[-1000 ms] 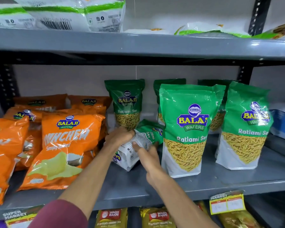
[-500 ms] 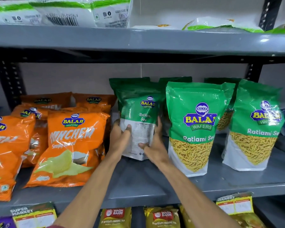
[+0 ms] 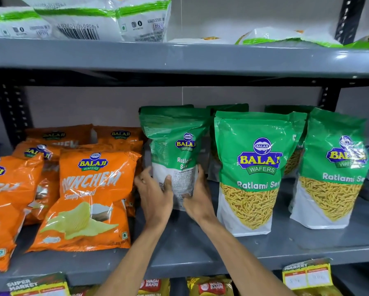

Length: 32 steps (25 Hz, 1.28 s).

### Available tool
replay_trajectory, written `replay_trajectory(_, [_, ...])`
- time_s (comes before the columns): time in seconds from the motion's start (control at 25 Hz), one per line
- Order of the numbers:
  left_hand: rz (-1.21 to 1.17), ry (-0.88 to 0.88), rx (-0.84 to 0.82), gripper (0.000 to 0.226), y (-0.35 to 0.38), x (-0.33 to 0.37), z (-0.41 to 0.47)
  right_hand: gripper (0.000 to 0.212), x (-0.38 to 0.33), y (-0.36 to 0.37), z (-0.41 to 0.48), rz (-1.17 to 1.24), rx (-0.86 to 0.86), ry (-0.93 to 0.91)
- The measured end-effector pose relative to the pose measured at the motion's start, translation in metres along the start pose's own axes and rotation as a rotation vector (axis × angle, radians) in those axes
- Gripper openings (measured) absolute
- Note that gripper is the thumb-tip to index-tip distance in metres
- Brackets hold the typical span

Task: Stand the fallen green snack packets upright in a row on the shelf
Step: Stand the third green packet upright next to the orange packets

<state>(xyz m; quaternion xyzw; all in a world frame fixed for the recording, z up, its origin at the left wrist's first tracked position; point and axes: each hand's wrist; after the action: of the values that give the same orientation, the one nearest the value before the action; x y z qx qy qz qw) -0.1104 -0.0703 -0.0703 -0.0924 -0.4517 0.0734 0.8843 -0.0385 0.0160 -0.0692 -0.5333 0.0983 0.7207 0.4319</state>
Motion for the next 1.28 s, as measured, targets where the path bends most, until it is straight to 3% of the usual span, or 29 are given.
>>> replay_trajectory(0.12, [-0.051, 0.075, -0.059, 0.044, 0.0, 0.007, -0.017, 0.096, 0.001, 0.004, -0.005, 0.013, 0.052, -0.056])
replay_trajectory(0.28, [-0.2, -0.001, -0.146, 0.064, -0.008, 0.011, -0.014, 0.078, -0.002, 0.024, -0.023, -0.097, 0.197, -0.119])
replay_trajectory(0.44, [-0.318, -0.118, -0.202, 0.07, -0.013, 0.008, 0.006, 0.082, -0.002, 0.037, -0.038, -0.098, 0.052, -0.197])
replay_trajectory(0.56, [-0.321, -0.173, -0.18, 0.044, -0.009, 0.002, 0.017, 0.069, -0.007, 0.031, -0.036, 0.021, 0.019, -0.217])
replay_trajectory(0.72, [-0.303, -0.179, -0.151, 0.016, -0.007, -0.009, 0.024, 0.047, -0.014, 0.02, -0.02, 0.135, 0.223, -0.237])
replay_trajectory(0.84, [-0.332, -0.183, -0.103, 0.022, -0.003, -0.013, 0.032, 0.038, -0.015, 0.015, 0.003, 0.183, 0.341, -0.073])
replay_trajectory(1.0, [-0.428, -0.399, -0.095, 0.032, 0.003, -0.012, 0.055, 0.063, -0.008, 0.008, 0.025, 0.249, 0.144, 0.305])
replay_trajectory(1.12, [-0.45, -0.47, -0.09, 0.037, 0.006, -0.015, 0.064, 0.066, 0.004, 0.017, 0.021, 0.237, 0.0, 0.301])
replay_trajectory(1.28, [-0.483, -0.476, -0.091, 0.036, 0.008, -0.015, 0.063, 0.067, 0.01, 0.018, 0.02, -0.033, 0.017, 0.242])
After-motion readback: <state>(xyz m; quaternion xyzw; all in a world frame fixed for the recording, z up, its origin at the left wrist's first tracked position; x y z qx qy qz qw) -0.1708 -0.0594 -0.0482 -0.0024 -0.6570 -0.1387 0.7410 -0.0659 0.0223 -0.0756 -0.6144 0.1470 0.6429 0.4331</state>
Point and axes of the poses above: each hand's wrist, its own z-axis towards the middle knuckle, its own y-axis out of the palm, x = y × z, and after that the axes turned 1 degree about y, right-handed
